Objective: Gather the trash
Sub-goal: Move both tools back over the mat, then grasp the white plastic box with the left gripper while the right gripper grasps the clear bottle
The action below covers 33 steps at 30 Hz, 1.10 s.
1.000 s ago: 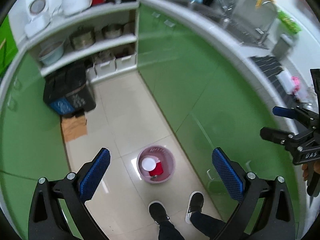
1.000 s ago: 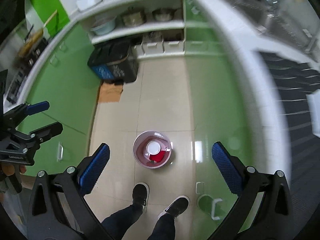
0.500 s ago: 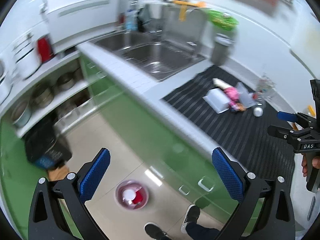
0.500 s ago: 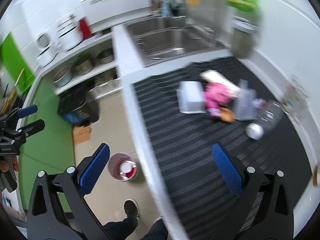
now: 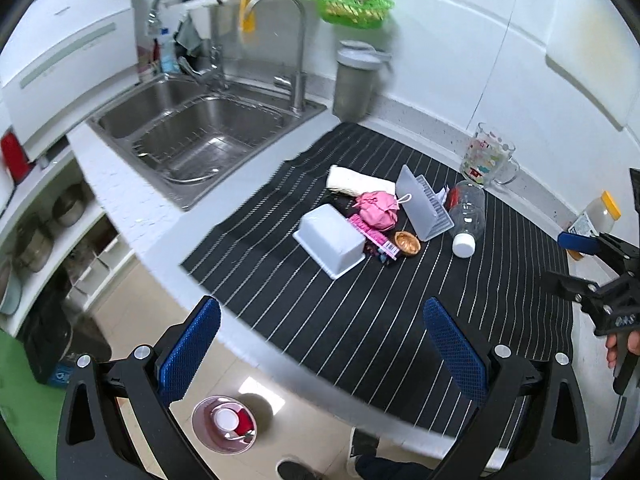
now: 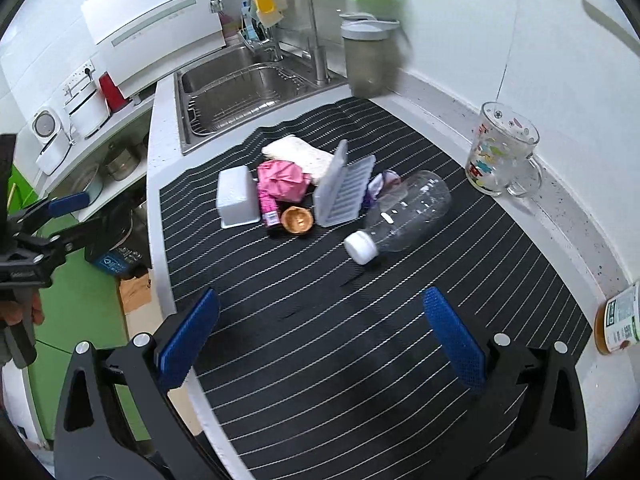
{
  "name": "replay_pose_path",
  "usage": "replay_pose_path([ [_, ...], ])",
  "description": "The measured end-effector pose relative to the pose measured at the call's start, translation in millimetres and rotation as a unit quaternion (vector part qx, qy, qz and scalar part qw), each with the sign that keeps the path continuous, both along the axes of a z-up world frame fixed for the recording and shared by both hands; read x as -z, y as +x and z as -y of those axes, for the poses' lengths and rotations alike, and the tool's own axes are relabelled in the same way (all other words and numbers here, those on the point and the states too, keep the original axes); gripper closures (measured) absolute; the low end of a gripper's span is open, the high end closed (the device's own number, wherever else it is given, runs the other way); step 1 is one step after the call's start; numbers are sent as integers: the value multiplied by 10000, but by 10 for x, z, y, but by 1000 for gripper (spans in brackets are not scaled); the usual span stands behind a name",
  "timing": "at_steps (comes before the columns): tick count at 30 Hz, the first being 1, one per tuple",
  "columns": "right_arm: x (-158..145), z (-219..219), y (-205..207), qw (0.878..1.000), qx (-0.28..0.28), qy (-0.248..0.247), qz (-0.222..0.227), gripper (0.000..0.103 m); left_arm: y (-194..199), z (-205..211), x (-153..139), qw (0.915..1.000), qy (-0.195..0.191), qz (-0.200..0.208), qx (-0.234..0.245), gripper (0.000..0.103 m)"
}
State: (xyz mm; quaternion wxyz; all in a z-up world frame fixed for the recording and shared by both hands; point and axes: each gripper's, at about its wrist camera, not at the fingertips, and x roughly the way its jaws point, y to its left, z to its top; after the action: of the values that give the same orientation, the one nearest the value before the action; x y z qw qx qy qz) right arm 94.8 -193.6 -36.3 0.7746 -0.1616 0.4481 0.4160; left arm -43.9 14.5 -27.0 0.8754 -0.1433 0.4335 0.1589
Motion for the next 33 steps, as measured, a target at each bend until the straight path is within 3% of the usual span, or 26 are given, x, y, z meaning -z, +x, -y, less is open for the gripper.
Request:
replay_pose_path([
  [13, 216, -118, 452, 9989, 291, -47, -366, 3, 874, -332, 506, 9960, -283, -651, 543, 5],
  [16, 280, -157, 533, 9982, 401, -77, -430, 3, 1041, -388, 656, 9923, -336, -812, 870, 5],
  [26, 472, -284, 693, 9950, 716, -245, -650, 3, 1381, -467, 984, 9683, -109, -1222, 2174, 5],
  [29, 507, -300, 719, 9941, 798, -302, -671, 3, 1414, -455, 1047, 9578, 25, -1177, 2620, 5],
  [33, 544, -296, 742, 9927, 914, -372, -691, 3, 1410, -470, 1066, 9523, 65, -995, 2884, 6],
])
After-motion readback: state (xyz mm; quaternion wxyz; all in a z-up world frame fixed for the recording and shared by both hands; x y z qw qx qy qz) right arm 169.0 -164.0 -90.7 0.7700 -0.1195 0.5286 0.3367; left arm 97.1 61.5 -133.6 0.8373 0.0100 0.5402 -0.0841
